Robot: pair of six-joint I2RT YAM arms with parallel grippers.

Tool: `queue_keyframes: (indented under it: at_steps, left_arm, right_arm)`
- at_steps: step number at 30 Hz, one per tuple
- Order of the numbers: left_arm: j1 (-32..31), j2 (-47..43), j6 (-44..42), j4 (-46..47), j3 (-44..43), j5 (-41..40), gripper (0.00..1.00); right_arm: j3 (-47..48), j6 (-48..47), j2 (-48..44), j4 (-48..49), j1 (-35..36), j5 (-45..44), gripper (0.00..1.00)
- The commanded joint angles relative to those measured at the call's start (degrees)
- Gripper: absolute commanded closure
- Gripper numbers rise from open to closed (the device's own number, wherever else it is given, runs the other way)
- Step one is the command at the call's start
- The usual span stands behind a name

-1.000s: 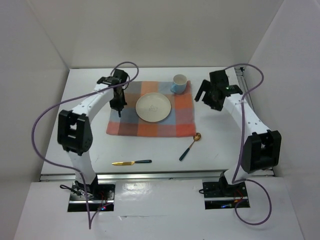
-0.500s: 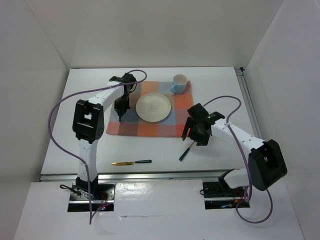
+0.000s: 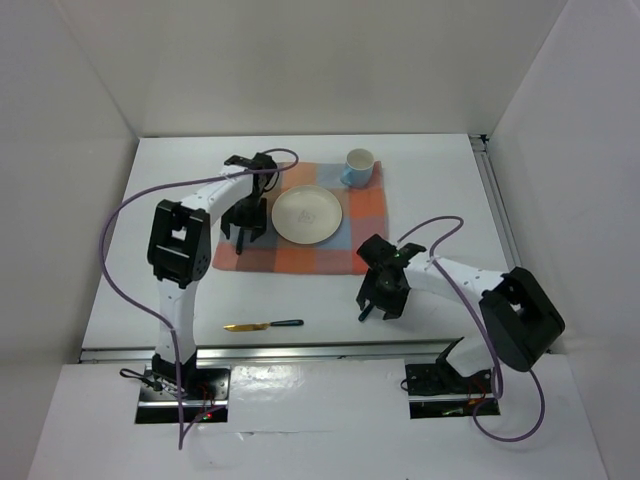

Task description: Set the dinner table for one person

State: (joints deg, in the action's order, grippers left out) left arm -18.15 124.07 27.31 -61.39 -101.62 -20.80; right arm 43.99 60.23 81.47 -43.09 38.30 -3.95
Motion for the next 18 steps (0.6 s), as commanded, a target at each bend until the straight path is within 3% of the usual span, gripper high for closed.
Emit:
queue_keyframes:
  at_steps: [1,4,8,11,15,18]
  left_arm:
    - [-1.6,-8.6,1.8,-5.0,-2.7,-1.7,0.24]
    - [-2.3,-12.6,2.9,-6.3,-2.7,-2.4,0.24]
    - [-2.3,-18.2,2.9,-7.4,-5.0,-1.8,0.24]
    - [-2.3,-21.6,2.3,-8.0,-6.9,-0.7,0.24]
    - [-2.3,-23.6,1.8,-8.0,-7.5,1.3,0.24]
    - [-2.3,-24.2,1.8,-6.4,-6.4,2.4,0.24]
  right_arm:
    - [-0.3,3.1,1.7,5.0,-1.0,-1.6,0.31]
    - [-0.3,3.1,4.5,5.7,-2.3,-2.2,0.39]
    - [0.8,3.8,6.6,3.9,-2.3,-4.3,0.67]
    - [2.2,5.2,4.8,-0.2,-2.3,-8.3,0.95]
    - [5.4,6.0,-0.3,-9.6,-2.3,-13.9,1.0]
    - [10.1,0.5,-4.4,-12.5,-2.3,-16.3,1.0]
